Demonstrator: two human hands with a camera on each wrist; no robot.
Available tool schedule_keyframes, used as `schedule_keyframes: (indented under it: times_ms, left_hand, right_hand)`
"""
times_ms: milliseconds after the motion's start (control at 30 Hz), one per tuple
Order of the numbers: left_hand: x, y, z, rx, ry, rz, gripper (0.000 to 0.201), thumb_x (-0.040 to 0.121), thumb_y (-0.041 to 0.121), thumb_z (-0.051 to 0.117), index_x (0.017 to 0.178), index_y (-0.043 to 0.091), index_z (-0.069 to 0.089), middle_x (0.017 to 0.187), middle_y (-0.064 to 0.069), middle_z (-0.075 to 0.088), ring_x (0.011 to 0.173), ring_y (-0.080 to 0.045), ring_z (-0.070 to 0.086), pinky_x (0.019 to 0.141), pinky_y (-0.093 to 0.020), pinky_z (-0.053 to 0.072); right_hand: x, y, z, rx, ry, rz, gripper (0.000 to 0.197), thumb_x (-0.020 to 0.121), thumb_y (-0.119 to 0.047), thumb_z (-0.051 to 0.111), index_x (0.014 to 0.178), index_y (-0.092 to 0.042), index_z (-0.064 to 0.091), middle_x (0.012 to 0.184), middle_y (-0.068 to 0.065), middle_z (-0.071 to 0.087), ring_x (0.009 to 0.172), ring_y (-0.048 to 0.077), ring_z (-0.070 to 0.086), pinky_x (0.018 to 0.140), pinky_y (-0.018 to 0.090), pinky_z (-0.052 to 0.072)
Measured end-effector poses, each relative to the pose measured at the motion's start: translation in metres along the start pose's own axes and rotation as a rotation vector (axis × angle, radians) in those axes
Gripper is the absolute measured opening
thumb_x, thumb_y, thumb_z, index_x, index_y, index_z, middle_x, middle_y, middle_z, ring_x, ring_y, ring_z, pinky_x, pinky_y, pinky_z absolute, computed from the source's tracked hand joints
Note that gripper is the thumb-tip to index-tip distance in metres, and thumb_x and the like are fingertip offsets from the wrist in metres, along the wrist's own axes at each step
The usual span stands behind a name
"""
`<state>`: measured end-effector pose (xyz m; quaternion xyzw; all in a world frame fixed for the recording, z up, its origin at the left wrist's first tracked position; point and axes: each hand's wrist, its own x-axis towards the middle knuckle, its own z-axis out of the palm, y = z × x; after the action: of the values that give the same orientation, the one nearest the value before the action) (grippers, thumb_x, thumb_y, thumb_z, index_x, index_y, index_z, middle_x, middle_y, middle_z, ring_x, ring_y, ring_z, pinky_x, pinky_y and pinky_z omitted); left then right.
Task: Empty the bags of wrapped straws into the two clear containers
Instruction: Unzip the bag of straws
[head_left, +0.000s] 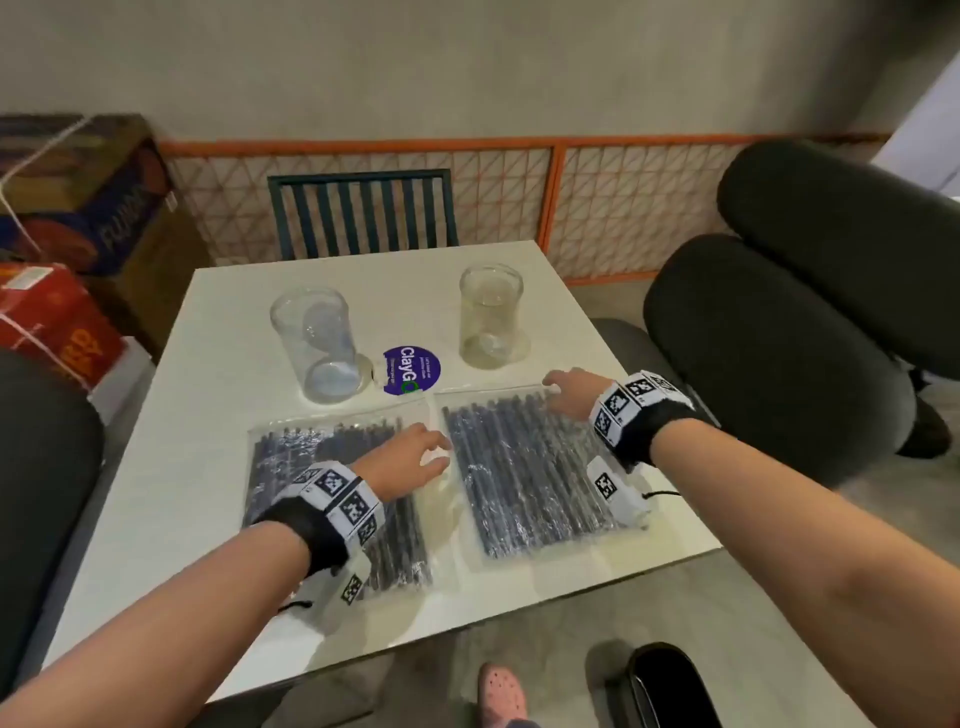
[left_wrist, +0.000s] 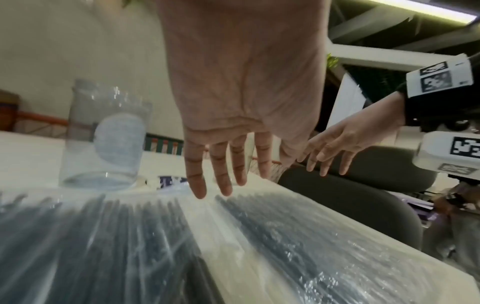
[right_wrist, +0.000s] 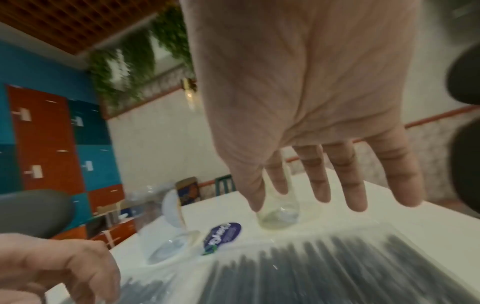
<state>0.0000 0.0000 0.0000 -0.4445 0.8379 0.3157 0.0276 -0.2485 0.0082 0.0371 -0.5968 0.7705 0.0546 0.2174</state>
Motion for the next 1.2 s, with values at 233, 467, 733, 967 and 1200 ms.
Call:
schedule_keyframes:
  times_ms: [233, 467, 733, 967, 1200]
  left_hand:
    - [0.053, 0.014, 0.028, -0.066, -0.074, -0.367, 0.068, 0.096, 0.047, 0.037, 0.145, 0.002, 0.022, 0.151, -0.019, 0.032, 0.135, -0.031, 0.037, 0.109, -0.038, 0.031]
    - [0.087, 0.022, 0.050, -0.408, 0.110, -0.543, 0.091, 0.083, 0.035, 0.067, 0.144, -0.005, 0.013, 0.127, -0.027, 0.053, 0.105, -0.038, 0.060, 0.084, -0.041, 0.052]
    - [0.097, 0.009, 0.013, -0.872, 0.099, -0.485, 0.041, 0.081, 0.013, 0.067, 0.118, 0.001, 0.053, 0.105, -0.016, 0.062, 0.098, -0.030, 0.060, 0.087, -0.044, 0.050]
    - [0.094, 0.019, -0.025, -0.915, 0.534, -0.303, 0.050, 0.084, -0.004, 0.057, 0.128, 0.012, 0.038, 0.120, -0.010, 0.052, 0.111, -0.027, 0.053, 0.102, -0.045, 0.041]
    - [0.084, 0.068, -0.052, -0.600, 0.941, -0.220, 0.084, 0.088, 0.008, 0.056, 0.149, 0.016, 0.000, 0.154, -0.014, 0.011, 0.143, -0.026, 0.014, 0.115, -0.035, 0.012]
  right_hand:
    - [0.026, 0.050, 0.046, 0.095, -0.004, 0.259, 0.070, 0.089, -0.050, 0.049, 0.142, -0.011, 0.025, 0.147, 0.023, 0.030, 0.129, 0.043, 0.040, 0.106, 0.052, 0.037]
    - [0.042, 0.072, 0.069, 0.242, -0.062, 0.275, 0.058, 0.085, -0.017, 0.065, 0.129, 0.001, 0.033, 0.127, 0.023, 0.053, 0.116, 0.037, 0.054, 0.086, 0.037, 0.045]
    - [0.061, 0.076, 0.034, 0.668, -0.026, 0.025, 0.039, 0.081, -0.007, 0.064, 0.117, -0.006, 0.048, 0.111, 0.015, 0.061, 0.094, 0.031, 0.060, 0.082, 0.033, 0.048]
    - [0.048, 0.066, -0.017, 1.199, 0.044, -0.185, 0.029, 0.083, -0.017, 0.068, 0.102, -0.012, 0.047, 0.093, 0.004, 0.064, 0.083, 0.015, 0.063, 0.066, 0.026, 0.049]
    - [0.056, 0.053, -0.051, 1.329, 0.163, -0.299, 0.018, 0.082, -0.011, 0.067, 0.090, -0.023, 0.057, 0.087, -0.001, 0.066, 0.085, 0.020, 0.061, 0.080, 0.043, 0.045]
